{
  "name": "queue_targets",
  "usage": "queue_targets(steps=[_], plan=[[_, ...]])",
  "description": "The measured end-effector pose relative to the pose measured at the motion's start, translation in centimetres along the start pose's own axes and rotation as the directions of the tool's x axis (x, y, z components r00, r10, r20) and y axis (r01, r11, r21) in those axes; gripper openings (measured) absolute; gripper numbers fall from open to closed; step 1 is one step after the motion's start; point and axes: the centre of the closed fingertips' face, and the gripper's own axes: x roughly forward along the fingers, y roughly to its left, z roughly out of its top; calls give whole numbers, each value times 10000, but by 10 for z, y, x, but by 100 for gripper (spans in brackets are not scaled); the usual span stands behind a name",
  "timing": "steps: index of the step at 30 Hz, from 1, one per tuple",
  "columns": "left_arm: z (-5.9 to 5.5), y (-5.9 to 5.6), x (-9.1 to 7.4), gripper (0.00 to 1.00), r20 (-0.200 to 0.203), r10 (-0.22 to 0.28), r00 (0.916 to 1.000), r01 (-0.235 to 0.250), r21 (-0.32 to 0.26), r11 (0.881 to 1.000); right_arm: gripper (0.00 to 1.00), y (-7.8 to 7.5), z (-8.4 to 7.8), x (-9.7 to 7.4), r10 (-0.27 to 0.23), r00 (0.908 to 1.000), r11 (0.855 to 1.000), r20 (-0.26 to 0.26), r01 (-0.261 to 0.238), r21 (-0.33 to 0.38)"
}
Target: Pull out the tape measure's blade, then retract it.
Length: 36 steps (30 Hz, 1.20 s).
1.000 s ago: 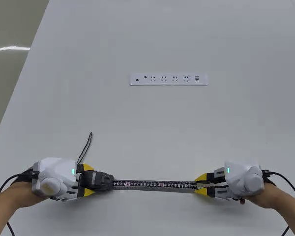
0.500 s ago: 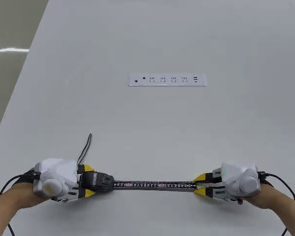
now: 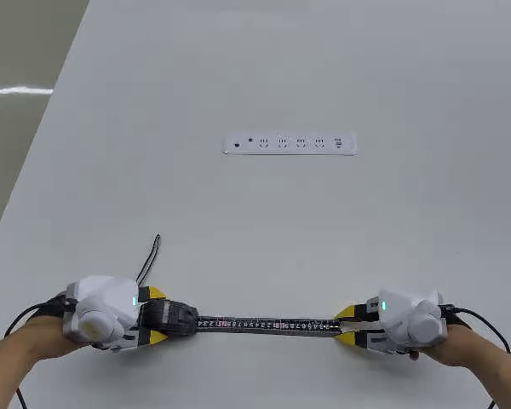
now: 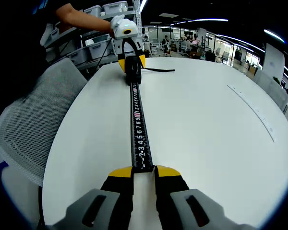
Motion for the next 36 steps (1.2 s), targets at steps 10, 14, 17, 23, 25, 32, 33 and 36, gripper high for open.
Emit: queue_targets(steps=[10, 14, 17, 23, 25, 32, 33, 36], plan=[[-1, 0, 0, 34, -84, 90, 9999, -89, 143, 9999, 26, 3, 3, 3, -92, 9996, 9999, -267, 93, 41], [2, 4, -5, 37, 80, 265, 9996, -265, 29, 9996, 30, 4, 4, 3, -213, 9994, 9994, -285, 220, 259], [2, 5, -5, 41, 109, 313, 9994, -313, -31, 9995, 32, 5, 6, 2, -269, 9992, 9992, -299, 278, 292], [7, 6, -12, 42, 375, 599, 9975, -578, -558, 9968, 41, 3, 9, -5, -635, 9975, 9949, -323, 658, 764], [9, 7, -16, 46, 582, 764, 9954, -694, -1133, 9911, 45, 2, 10, -8, -828, 9961, 9908, -315, 857, 1046], [12, 11, -31, 61, 1144, 1482, 9823, -1200, -2228, 9674, 56, 6, 13, -16, -1232, 9916, 9804, -398, 1279, 1502], [12, 12, -32, 63, 1157, 1578, 9807, -1276, -2332, 9640, 57, 6, 14, -17, -1298, 9908, 9793, -378, 1341, 1518], [12, 11, -36, 68, 1321, 1785, 9750, -1360, -2800, 9503, 60, 6, 16, -21, -1616, 9864, 9705, -309, 1645, 1764]])
